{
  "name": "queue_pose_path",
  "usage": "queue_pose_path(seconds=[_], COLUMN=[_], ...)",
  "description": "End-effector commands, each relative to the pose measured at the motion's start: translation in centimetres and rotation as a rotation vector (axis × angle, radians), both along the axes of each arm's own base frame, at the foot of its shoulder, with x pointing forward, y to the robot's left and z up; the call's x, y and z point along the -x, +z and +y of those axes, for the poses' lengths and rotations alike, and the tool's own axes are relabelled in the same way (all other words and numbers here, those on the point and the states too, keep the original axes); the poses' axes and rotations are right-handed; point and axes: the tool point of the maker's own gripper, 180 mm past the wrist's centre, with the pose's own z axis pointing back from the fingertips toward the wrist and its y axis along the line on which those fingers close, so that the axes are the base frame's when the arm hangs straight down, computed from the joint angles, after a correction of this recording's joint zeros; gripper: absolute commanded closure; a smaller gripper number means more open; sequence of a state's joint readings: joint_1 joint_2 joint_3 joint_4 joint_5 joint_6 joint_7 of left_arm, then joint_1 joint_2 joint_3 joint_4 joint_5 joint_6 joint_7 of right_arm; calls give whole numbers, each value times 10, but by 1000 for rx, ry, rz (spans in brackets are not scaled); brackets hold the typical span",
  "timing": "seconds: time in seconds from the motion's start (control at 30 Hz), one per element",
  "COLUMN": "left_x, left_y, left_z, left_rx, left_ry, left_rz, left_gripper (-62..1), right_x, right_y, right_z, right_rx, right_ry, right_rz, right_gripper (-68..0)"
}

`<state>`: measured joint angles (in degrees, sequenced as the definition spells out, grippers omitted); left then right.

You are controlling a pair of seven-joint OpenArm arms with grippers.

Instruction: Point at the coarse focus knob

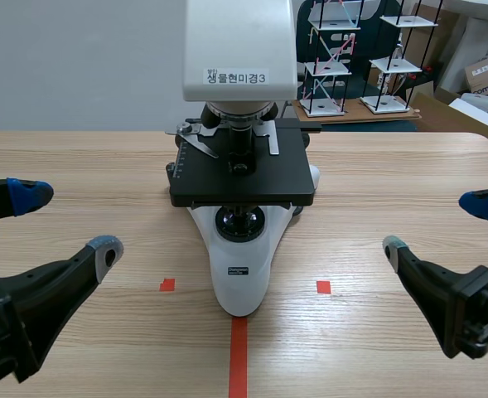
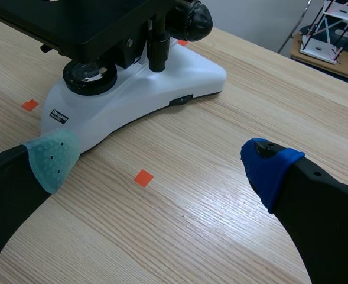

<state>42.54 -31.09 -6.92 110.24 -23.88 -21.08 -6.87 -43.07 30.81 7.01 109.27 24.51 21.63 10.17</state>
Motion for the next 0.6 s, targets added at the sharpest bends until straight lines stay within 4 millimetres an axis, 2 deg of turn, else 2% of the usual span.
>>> queue_pose_path(seconds=[0.0,0.17,0.27,0.33,0.47,0.57], left_x=[0,0,0,0,0,0], left_y=[3,3,3,3,3,3], left_z=[0,0,0,0,0,0], left_rx=[16,16,16,16,16,16], left_ry=[7,7,7,7,7,7], left_rz=[-6,-6,-6,-6,-6,-6], left_gripper=[-581,-581,-581,-581,-581,-581], right_x=[-2,-2,-2,-2,-2,-3], right_y=[8,8,8,8,9,17], right_z=[3,3,3,3,3,4], right_rx=[-12,-12,-12,-12,-15,-35], right_ry=[5,5,5,4,5,10], right_rz=[-26,-26,-26,-26,-31,-68], right_gripper=[-599,-598,-524,-406,4,2])
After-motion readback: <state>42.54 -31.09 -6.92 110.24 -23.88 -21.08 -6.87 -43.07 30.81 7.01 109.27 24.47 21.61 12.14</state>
